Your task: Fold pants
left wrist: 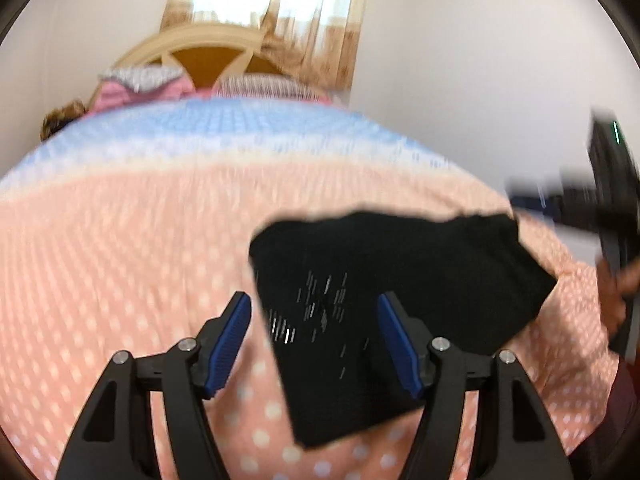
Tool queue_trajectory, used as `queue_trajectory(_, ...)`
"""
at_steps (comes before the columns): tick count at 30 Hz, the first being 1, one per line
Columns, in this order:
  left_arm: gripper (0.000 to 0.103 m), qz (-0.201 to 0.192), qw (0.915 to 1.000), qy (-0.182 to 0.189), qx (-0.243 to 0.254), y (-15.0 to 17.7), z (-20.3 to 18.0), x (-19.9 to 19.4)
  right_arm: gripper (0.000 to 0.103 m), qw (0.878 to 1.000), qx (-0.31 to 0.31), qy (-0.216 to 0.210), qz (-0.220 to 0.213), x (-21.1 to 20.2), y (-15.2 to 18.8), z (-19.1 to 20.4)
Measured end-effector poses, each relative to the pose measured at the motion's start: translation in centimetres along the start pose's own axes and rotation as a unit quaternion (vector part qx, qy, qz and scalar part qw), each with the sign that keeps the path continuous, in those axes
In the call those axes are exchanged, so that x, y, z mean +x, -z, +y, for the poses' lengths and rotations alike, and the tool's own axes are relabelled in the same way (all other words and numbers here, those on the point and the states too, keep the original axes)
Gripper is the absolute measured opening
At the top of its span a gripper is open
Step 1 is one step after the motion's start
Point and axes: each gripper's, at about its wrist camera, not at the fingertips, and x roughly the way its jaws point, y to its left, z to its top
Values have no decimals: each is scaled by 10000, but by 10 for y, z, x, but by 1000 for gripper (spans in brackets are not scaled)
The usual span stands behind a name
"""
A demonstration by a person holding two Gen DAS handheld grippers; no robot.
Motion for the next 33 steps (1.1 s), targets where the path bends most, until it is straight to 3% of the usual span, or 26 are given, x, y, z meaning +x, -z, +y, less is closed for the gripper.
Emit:
queue_trajectory(4,74,142,9996,-241,106,-7,-10,22,28,9990,9,111,426,-20,39,-29)
queue_trajectory(7,74,682,9961,-534,176,3,-8,48,25,9907,-174,978,928,-8,62,-47)
queue_trajectory(10,75,793,9953,-529,-181,9,7,41,28,9920,177,1080,623,-27,63,-65)
queue_trajectory(12,76,636,9961,-468,-383,4,11,21,28,9960,657,600,105,-46,58,-79)
queue_trajectory(14,86,312,9962,-503,-642,-3,15,7,38,9927,1181,-63,-247,-58,57,-94)
queue_trajectory(15,97,191,9953,-538,-780,-5,18,3,57,9903,1330,-231,-325,-55,55,-99)
queue_trajectory(16,101,108,9942,-543,-918,-8,20,0,72,9875,1475,-359,-420,-56,56,-102)
queue_trajectory(17,102,77,9929,-506,-1077,-8,26,4,73,9858,1561,-372,-493,-54,58,-105)
queue_trajectory(22,102,706,9862,-508,-1408,6,36,33,73,9903,1347,-114,325,2,66,-86)
queue_trajectory(24,103,744,9838,-532,-1541,12,36,35,73,9925,1190,36,258,10,75,-74)
queue_trajectory(25,103,665,9852,-572,-1476,13,33,34,73,9943,1037,160,196,10,79,-67)
queue_trajectory(27,103,861,9876,-326,-1271,15,23,37,73,9963,727,335,303,16,80,-54)
queue_trajectory(29,103,894,9906,-405,-948,16,7,38,73,9968,446,475,471,21,82,-41)
queue_trajectory(31,103,978,9917,-554,-618,18,-2,43,58,9966,345,526,538,23,86,-34)
queue_trajectory(32,102,972,9920,-604,-532,20,-6,43,56,9966,329,541,534,24,87,-34)
queue_trajectory(33,94,975,9921,-544,-579,20,-6,42,51,9965,305,599,488,22,88,-32)
